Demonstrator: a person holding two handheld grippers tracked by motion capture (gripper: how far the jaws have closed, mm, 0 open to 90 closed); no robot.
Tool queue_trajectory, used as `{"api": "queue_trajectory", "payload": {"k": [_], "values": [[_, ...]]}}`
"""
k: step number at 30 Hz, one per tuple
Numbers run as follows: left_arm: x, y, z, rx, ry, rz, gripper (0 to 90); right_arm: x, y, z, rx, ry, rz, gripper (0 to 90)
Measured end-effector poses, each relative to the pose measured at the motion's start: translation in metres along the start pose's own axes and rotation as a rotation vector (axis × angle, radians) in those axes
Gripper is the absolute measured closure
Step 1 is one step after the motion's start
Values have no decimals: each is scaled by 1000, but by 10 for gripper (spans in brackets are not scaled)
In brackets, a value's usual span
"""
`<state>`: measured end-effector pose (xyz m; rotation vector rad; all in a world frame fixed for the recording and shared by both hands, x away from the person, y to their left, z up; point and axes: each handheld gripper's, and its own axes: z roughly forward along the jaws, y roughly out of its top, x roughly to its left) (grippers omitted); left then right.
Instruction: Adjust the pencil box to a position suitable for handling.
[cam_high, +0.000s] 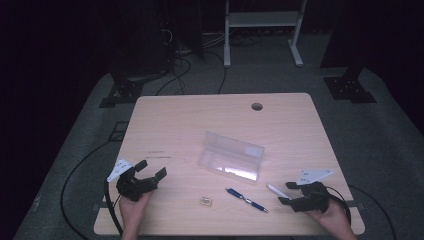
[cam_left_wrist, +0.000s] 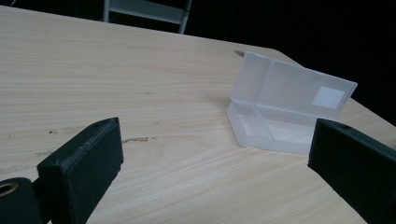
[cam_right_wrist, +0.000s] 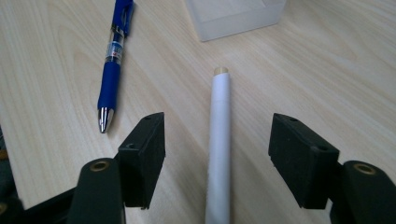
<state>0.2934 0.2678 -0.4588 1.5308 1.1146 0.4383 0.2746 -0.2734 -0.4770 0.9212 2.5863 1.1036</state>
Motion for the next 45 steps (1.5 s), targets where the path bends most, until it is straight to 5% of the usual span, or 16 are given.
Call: {"api": "queue_trajectory", "payload": {"k": [13,45], "values": [[-1,0,0,1,-1,1,21,5,-12,-8,-9,-36,20,432],[0,1,-1,-3,-2,0,21,9,-13,1,61,-82,-22,619]]}}
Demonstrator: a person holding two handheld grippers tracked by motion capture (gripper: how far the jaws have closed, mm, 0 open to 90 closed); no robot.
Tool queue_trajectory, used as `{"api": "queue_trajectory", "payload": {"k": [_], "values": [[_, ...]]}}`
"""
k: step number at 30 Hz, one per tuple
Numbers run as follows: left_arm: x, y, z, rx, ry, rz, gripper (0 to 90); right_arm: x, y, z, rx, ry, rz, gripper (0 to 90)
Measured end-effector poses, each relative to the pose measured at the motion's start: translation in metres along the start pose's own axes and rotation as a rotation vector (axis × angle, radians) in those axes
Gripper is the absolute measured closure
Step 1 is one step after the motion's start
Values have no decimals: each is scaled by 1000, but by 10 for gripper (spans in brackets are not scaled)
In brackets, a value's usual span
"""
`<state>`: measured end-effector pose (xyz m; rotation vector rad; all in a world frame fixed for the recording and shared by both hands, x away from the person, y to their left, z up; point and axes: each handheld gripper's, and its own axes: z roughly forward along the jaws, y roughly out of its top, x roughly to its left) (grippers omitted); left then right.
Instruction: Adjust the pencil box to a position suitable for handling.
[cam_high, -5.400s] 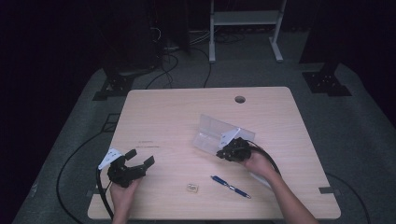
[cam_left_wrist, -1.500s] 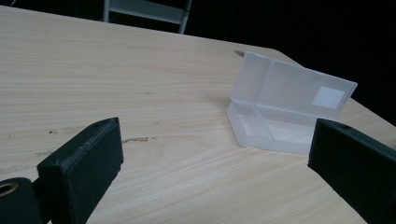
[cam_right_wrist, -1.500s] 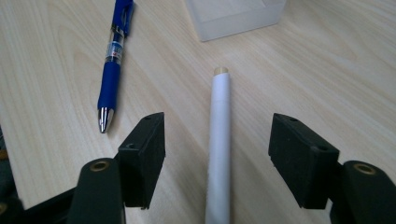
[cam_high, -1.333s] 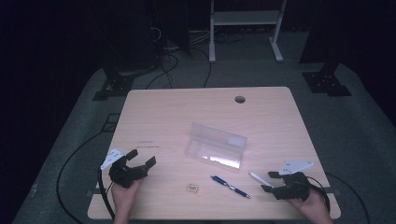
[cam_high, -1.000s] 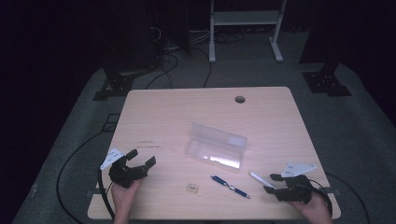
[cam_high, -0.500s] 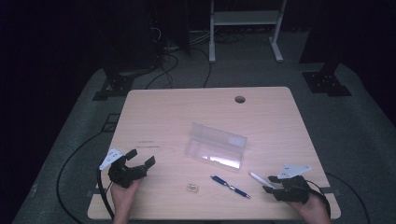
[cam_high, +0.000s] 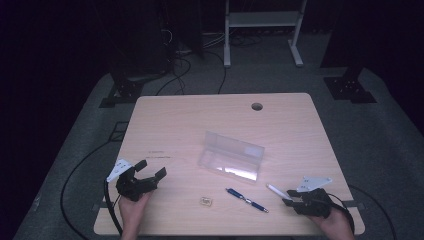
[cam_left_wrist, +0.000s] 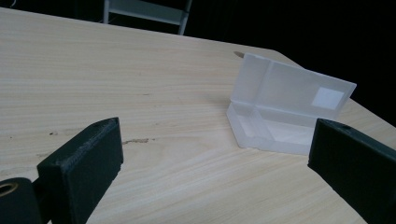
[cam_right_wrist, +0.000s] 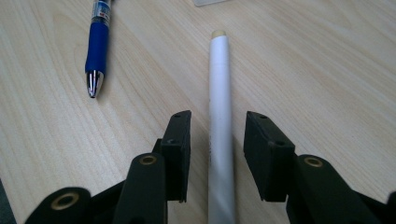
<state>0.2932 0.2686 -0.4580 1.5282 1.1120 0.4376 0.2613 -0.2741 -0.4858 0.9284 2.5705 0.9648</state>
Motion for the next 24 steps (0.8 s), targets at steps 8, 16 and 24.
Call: {"api": "queue_trajectory", "payload": {"k": [8,16,24], "values": [[0,0,0,0,1,2,21,0,0,1,7,-6,-4,688],[0,0,0,0,1,2,21,0,-1,1,1,-5,-16,771],[0,1,0,-2,-1,3,22,2,-1,0,4,-11,-21,779]]}}
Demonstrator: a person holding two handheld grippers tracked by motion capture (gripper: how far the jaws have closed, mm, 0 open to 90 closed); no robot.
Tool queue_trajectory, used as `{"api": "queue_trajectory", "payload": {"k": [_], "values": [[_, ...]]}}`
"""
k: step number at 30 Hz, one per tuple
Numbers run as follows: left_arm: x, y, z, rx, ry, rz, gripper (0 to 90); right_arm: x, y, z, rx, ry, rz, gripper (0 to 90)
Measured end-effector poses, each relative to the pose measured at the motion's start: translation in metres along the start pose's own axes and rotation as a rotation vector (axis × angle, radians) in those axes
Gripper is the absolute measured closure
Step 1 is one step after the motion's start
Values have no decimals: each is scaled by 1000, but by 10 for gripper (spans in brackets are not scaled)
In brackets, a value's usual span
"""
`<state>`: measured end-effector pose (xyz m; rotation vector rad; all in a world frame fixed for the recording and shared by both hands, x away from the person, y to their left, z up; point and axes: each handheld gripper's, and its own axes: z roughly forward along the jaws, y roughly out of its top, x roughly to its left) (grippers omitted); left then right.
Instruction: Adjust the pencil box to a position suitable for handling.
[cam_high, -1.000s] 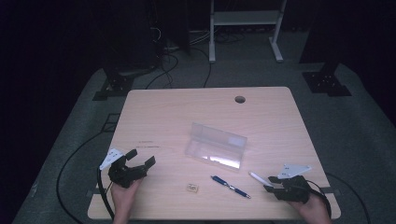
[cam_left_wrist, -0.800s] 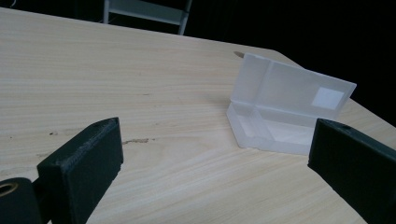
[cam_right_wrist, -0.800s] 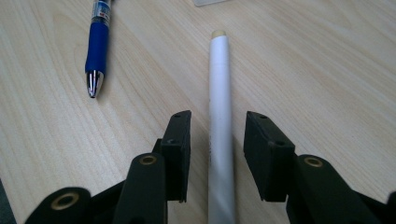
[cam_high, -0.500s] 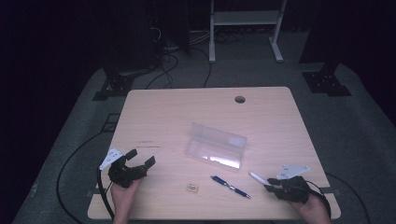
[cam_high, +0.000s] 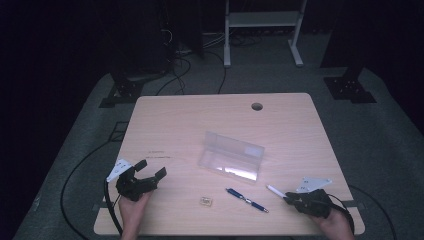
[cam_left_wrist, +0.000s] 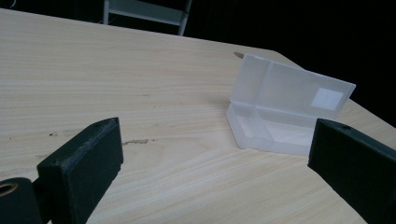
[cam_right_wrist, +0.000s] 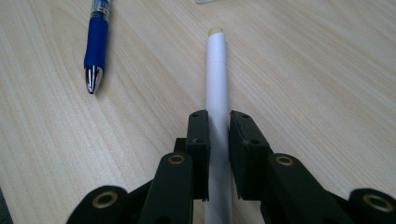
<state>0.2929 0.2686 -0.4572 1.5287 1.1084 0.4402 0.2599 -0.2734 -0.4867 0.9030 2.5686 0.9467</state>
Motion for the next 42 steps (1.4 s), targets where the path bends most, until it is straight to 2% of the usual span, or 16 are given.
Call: {"api": "queue_trajectory", "payload": {"k": [8,10,12,14,17,19,23,29,42], "values": [[1,0,0,0,1,-1,21,1,1,-1,7,-23,-11,783],[1,0,0,-1,1,-3,21,0,0,-2,-5,-22,-8,783],[1,0,0,-2,1,-2,21,-3,-1,-7,-40,-5,27,783],[1,0,0,-1,2,-2,21,-3,-1,-8,-50,0,36,783],[1,0,0,2,2,-1,21,-3,1,-10,-56,-3,29,783],[1,0,0,0,3,-4,21,-1,4,-11,-65,3,17,783],[2,-1,0,-1,2,-9,21,0,10,-13,-96,33,26,783],[1,-1,1,3,1,-10,21,-3,20,-11,-94,46,0,783],[1,-1,1,2,3,-6,21,-8,37,-14,-112,61,-2,783]]}}
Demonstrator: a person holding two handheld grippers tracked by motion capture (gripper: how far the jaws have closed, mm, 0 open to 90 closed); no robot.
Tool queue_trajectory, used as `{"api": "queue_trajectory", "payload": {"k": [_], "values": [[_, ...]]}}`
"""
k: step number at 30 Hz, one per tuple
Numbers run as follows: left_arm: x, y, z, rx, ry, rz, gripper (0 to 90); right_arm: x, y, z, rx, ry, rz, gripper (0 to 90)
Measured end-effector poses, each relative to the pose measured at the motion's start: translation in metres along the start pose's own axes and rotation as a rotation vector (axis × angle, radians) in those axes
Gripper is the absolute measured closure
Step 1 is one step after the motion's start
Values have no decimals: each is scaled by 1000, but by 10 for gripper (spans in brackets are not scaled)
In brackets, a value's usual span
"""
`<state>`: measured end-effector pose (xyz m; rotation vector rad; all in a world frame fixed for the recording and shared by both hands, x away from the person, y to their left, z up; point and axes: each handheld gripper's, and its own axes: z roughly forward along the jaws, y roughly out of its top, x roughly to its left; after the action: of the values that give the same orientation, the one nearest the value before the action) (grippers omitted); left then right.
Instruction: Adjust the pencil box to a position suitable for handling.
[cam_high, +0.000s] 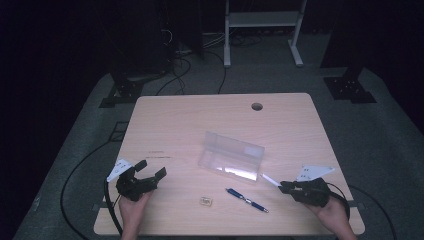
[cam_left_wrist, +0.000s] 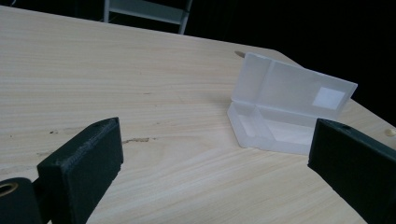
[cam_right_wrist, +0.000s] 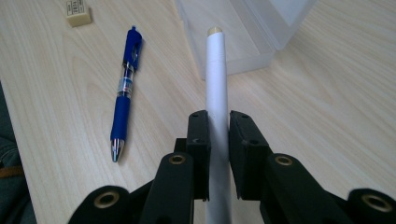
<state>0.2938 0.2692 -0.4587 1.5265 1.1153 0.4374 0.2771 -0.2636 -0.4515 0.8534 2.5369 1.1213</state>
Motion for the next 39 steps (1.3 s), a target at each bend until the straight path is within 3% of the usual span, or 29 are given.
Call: {"api": "queue_trajectory", "payload": {"k": [31,39], "values": [[2,1,-3,-9,5,0,21,1,76,33,3,25,-109,783],[1,1,-3,-10,3,0,21,0,88,43,10,31,-111,783]]}}
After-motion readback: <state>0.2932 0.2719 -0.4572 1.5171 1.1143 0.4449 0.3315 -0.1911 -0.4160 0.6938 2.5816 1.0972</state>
